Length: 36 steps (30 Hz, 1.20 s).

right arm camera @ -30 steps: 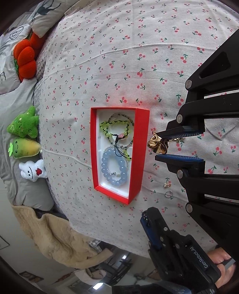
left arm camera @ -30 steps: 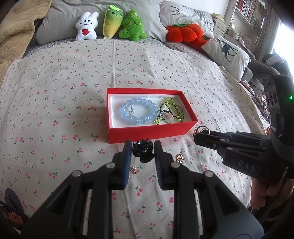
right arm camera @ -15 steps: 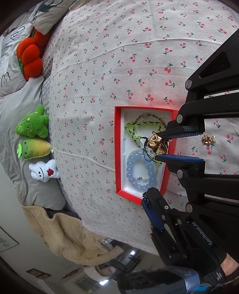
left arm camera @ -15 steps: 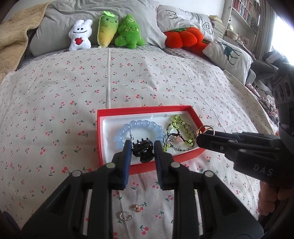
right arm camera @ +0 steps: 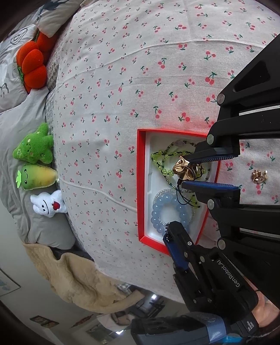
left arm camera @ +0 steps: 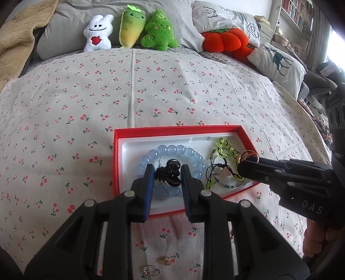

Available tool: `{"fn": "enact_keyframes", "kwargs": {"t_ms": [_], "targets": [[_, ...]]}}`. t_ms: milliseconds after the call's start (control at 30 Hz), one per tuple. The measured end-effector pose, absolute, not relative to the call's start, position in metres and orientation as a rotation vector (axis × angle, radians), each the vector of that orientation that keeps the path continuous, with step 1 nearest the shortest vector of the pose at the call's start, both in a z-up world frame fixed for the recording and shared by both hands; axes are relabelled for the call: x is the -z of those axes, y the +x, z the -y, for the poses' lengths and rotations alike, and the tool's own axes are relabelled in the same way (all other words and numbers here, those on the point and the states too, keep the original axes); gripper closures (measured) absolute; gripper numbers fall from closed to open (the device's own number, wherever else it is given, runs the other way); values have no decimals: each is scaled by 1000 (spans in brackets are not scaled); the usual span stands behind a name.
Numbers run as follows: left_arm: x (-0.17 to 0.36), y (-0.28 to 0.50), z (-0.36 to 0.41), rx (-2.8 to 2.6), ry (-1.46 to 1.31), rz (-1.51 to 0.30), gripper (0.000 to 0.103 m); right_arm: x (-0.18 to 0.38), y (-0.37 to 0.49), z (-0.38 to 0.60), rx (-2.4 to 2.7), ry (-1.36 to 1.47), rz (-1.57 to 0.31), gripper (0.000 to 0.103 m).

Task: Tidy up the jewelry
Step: 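Open both tools inside the box and withdraw them, then grasp the silver ring with left tool while right tool moves toward the gold ring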

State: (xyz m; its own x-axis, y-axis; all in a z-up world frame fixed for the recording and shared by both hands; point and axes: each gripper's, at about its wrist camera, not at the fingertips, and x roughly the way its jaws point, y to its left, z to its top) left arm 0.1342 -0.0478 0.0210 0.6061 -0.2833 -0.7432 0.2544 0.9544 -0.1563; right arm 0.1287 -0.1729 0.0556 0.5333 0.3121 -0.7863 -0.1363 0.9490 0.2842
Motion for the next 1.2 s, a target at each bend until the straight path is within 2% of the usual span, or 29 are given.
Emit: {"fn": "enact_keyframes", "kwargs": {"t_ms": [167,300,400,633,700,733,767,833,933,1200], "targets": [[-24,133,48,310,-30,-873,75,-56,128,176,-265,199,-971,86],[-30,127,46,311,-33,-869,61,-60,125,177,-274,204,-957,85],[-37,120,42,312,-38,-859,58,-67,121,177,-277,198,-944,84],[-52,102,31,283,-51,-857,41,-84,104,181,-271,191,-913,82],[-53,96,27,273,-57,-867,37,-88,98,182,-267,188,-914,78],[-53,93,25,267,-60,-873,34,-89,95,183,-265,186,-913,73],[-53,90,24,263,-62,-880,32,-91,92,183,-263,183,-910,57],[-52,83,22,251,-62,-893,25,-95,83,184,-255,183,-889,38],[-51,74,17,236,-64,-913,21,-99,73,186,-247,172,-882,37],[-43,53,5,199,-83,-973,7,-101,51,191,-210,157,-895,22]]}}
